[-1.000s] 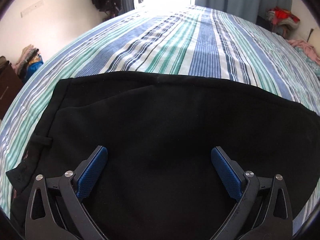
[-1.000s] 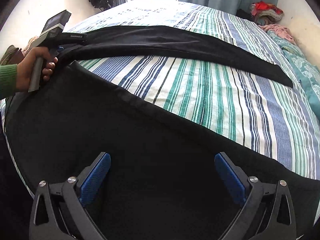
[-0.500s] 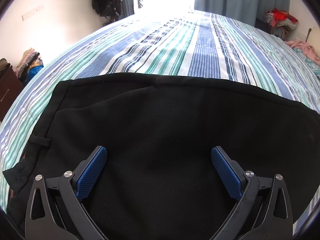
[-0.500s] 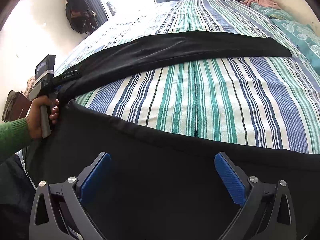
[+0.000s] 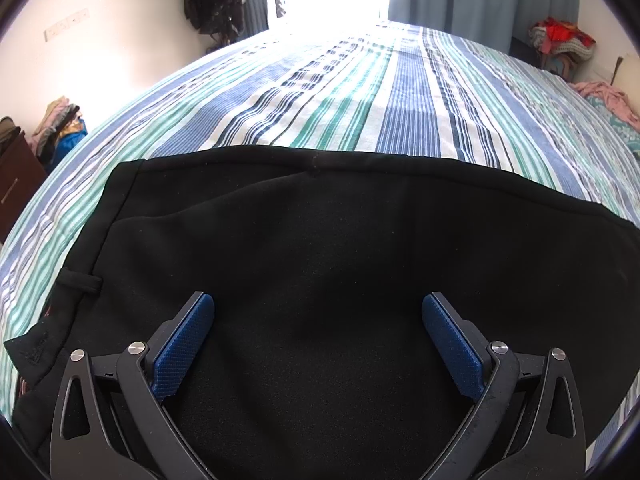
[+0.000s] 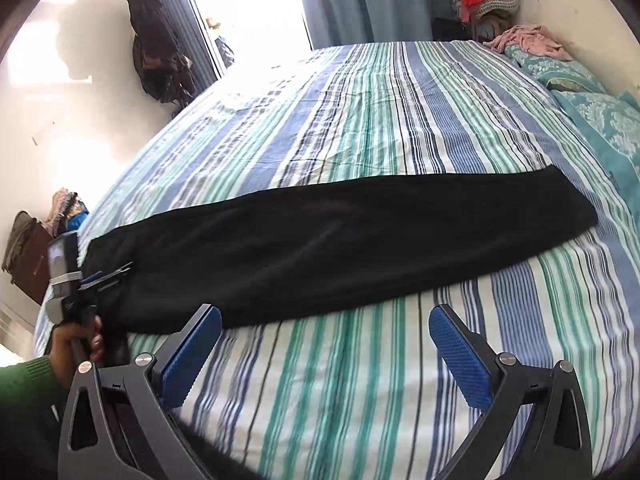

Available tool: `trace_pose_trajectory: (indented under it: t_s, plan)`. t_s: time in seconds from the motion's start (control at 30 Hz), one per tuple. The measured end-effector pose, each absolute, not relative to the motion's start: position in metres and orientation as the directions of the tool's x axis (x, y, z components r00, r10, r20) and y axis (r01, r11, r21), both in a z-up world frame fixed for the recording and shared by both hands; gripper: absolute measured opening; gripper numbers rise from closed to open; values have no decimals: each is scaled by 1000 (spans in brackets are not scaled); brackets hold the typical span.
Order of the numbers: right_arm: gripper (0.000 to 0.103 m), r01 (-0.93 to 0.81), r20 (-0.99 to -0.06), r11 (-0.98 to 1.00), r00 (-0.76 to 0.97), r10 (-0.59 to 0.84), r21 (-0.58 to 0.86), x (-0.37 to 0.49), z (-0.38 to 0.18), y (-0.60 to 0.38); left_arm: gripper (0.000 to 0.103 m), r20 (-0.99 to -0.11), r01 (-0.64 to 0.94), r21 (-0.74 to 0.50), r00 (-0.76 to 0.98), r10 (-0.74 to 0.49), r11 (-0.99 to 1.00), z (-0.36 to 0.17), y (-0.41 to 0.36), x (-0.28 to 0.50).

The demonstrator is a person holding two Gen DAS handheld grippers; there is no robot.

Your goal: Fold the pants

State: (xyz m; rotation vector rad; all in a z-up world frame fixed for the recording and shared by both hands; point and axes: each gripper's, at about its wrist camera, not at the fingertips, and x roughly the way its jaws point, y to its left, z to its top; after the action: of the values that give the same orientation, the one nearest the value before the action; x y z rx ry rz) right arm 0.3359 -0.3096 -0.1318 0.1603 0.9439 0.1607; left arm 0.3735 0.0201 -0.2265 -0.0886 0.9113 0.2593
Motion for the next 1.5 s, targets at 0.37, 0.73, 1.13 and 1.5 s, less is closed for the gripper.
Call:
trace_pose_trajectory:
  t_s: [0.37, 0.73, 1.13, 1.5]
  plan:
    - [103, -77, -908, 993, 417, -50, -90, 455, -227, -419, 103, -781, -257, 11, 601, 169, 966, -227, 23, 371]
    - [103, 564, -902, 813, 413, -127, 144, 457, -225, -647, 103, -771, -258, 10, 614, 171, 966, -229, 22, 371]
    - [16, 415, -750, 877, 654, -103, 243, 404, -167, -587, 103, -774, -259, 24, 606, 182, 966, -230, 21, 373]
    - [16, 541, -716, 796, 666, -210, 271, 217, -157, -527, 103, -777, -260, 36, 600, 190, 965, -229, 20, 374]
